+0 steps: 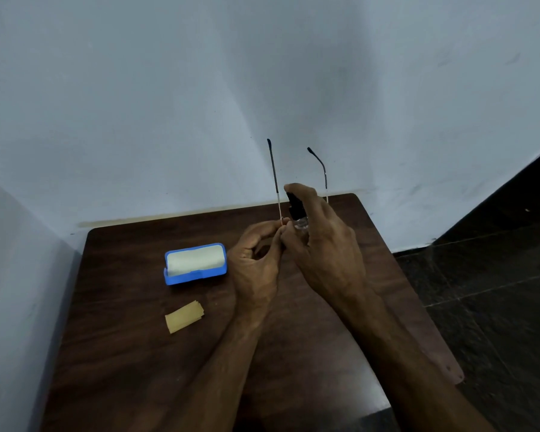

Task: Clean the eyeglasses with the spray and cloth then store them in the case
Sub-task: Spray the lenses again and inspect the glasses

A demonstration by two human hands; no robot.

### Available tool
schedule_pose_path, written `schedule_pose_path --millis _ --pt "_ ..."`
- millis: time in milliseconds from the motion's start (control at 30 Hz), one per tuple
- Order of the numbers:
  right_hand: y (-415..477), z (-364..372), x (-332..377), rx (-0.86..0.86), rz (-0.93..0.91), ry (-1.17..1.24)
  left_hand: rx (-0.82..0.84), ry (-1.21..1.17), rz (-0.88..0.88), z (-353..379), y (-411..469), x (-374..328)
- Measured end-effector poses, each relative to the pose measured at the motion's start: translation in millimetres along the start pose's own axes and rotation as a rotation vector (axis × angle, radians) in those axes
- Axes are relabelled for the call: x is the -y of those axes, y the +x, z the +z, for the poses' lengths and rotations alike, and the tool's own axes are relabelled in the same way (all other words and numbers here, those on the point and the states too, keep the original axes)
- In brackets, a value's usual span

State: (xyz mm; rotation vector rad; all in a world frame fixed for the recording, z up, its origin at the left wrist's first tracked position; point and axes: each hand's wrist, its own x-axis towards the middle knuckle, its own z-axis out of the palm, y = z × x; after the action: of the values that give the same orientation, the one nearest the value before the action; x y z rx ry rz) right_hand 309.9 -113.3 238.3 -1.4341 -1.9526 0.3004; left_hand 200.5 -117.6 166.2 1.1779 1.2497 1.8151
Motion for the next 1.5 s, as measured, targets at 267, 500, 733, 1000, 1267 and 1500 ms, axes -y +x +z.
schedule_pose_path --millis 267,500,733,1000,1267,1500 --pt "4.1 1.4 1.7 -0.098 -0.003 -0.046 0.015 0.019 -0.010 0.5 -2.1 -1.1" --pt "11.6 -0.9 0.5 -0.113 0.003 -0.086 0.041 -0.021 -0.035 2.1 -5.4 -1.2" --pt "16.6 -2.7 2.9 -0.154 0.015 -0.096 0.049 -0.049 -0.070 1.9 -5.9 0.6" --pt "23.2 -6.2 4.1 -0.157 0.026 -0.074 0.044 -0.101 -0.123 3.1 -6.2 5.0" --pt "33.5 -12.4 1.3 -0.118 0.081 -0.098 0.052 -0.087 -0.086 1.8 -5.1 5.3" --pt "45.7 -7.3 0.0 -0.181 0.073 -0.109 0.052 -0.114 -0.105 -0.1 -6.1 7.6"
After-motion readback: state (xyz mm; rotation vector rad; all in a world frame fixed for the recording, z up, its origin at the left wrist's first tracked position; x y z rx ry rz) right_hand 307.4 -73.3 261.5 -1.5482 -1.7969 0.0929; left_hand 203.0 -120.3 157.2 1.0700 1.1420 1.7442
